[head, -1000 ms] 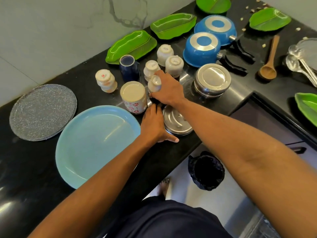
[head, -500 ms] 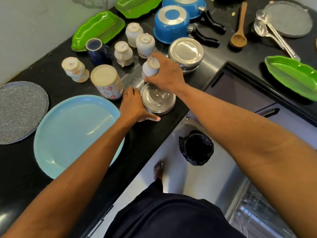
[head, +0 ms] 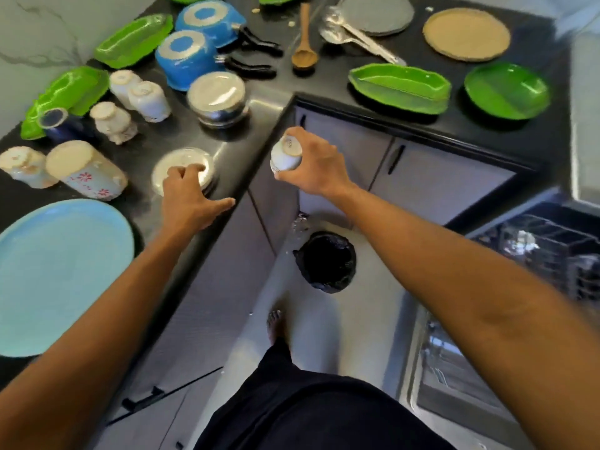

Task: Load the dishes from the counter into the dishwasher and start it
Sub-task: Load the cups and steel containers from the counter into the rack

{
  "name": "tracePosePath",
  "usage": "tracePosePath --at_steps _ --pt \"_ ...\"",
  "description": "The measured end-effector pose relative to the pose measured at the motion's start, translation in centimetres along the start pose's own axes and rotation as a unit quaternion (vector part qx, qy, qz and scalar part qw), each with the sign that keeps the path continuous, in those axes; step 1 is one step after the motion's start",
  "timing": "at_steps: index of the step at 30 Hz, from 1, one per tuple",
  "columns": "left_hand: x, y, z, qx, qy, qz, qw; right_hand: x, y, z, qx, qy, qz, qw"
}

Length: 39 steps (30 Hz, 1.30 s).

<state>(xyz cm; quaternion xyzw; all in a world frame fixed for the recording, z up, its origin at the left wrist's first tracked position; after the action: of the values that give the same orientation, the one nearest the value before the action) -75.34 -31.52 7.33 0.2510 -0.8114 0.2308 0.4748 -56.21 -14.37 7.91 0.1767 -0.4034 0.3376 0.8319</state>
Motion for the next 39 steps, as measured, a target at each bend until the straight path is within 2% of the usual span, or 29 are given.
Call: tracePosePath --at_steps 4,10,16,18,21,26,31,34,39 --pt "-7.6 -4.8 -6.9 -0.041 -0.047 0.050 0.997 2.9 -8.5 -8.1 -0.082 0.004 -0.023 0.996" --pt "-20.4 -12.3 -17.2 -0.085 -0.054 0.231 0.968 6.5 -23.4 -20.7 -0.203 0.004 -0.039 0.978" --pt "-28.7 -17.2 -26.3 -0.110 -0.052 0.339 0.933 9.6 -35.3 -29.0 -0.349 0.064 -0.126 0.926" --pt "-31.2 -18.1 -30.1 -0.118 -0.056 0.381 0.915 10.6 -38.1 -31.5 -0.396 0.092 -0.163 0.899" --pt "-34.6 -18.4 -35.0 -0.133 -0.051 0.422 0.896 11.3 -40.5 -34.3 -0.458 0.117 -0.194 0.859" --pt "-39.8 -17.3 -41.8 -0.156 -0.059 0.461 0.871 11.8 -41.4 -38.9 -0.514 0.147 -0.221 0.816" --pt "-44.4 -14.9 -48.0 -0.126 -0.063 0.515 0.846 13.3 -40.2 -44.2 -0.551 0.189 -0.243 0.776" --pt "-46.4 -13.4 -50.6 -0.079 -0.090 0.513 0.850 14.0 -38.6 -47.3 -0.558 0.194 -0.225 0.775" --pt "-49.9 -11.5 -52.8 -0.049 -0.118 0.477 0.870 13.0 -36.0 -51.9 -0.534 0.179 -0.190 0.804"
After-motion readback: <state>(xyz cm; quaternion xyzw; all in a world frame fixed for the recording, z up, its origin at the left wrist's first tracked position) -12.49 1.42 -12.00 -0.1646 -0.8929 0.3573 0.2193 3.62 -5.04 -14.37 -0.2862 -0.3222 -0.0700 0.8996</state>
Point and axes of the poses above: each hand's wrist, its own y-axis towards the middle knuckle, its own x-axis out of the back of the hand, z = x × y, the point moved 1 cm from there along y, towards the middle knuckle, and after that the axes turned 8 degrees about z, right-handed, at the moved point
